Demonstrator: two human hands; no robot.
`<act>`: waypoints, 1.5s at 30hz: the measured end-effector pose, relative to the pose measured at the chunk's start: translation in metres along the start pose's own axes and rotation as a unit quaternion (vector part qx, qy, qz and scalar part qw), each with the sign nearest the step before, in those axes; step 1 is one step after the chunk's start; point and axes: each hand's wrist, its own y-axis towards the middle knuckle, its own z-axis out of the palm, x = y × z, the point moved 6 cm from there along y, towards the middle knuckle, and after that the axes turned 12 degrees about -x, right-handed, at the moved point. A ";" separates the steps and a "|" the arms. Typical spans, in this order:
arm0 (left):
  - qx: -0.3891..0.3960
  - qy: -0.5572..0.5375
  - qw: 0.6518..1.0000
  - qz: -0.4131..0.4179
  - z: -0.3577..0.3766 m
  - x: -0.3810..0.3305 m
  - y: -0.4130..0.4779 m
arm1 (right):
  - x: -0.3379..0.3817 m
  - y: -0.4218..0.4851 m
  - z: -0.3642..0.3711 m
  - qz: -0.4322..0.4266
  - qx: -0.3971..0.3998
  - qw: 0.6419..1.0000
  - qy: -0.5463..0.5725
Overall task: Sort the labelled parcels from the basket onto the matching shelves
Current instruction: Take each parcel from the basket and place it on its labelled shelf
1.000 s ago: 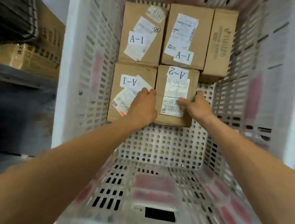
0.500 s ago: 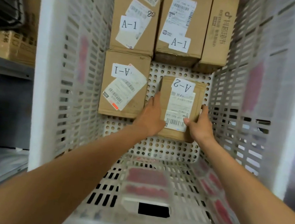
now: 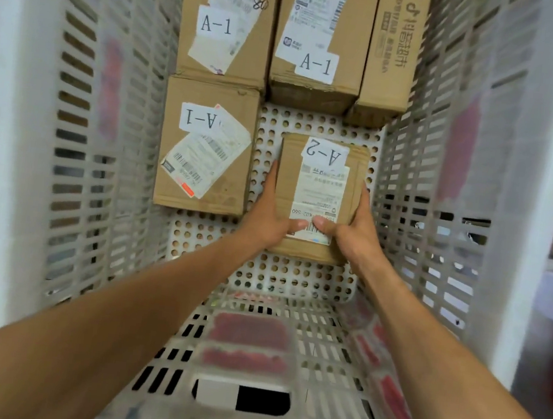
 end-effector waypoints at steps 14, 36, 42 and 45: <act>-0.001 0.061 0.986 0.153 -0.085 -0.147 -0.082 | 0.156 -0.099 -0.038 -0.142 -0.079 0.985 0.053; -0.086 -0.043 0.876 0.472 -0.276 -0.435 -0.404 | 0.476 -0.423 -0.132 -0.521 -0.098 0.842 0.097; -0.098 -0.068 0.875 0.469 -0.280 -0.403 -0.492 | 0.456 -0.498 -0.142 -0.547 -0.086 0.827 0.099; -0.110 -0.062 0.866 0.484 -0.280 -0.377 -0.521 | 0.438 -0.527 -0.140 -0.562 -0.080 0.820 0.075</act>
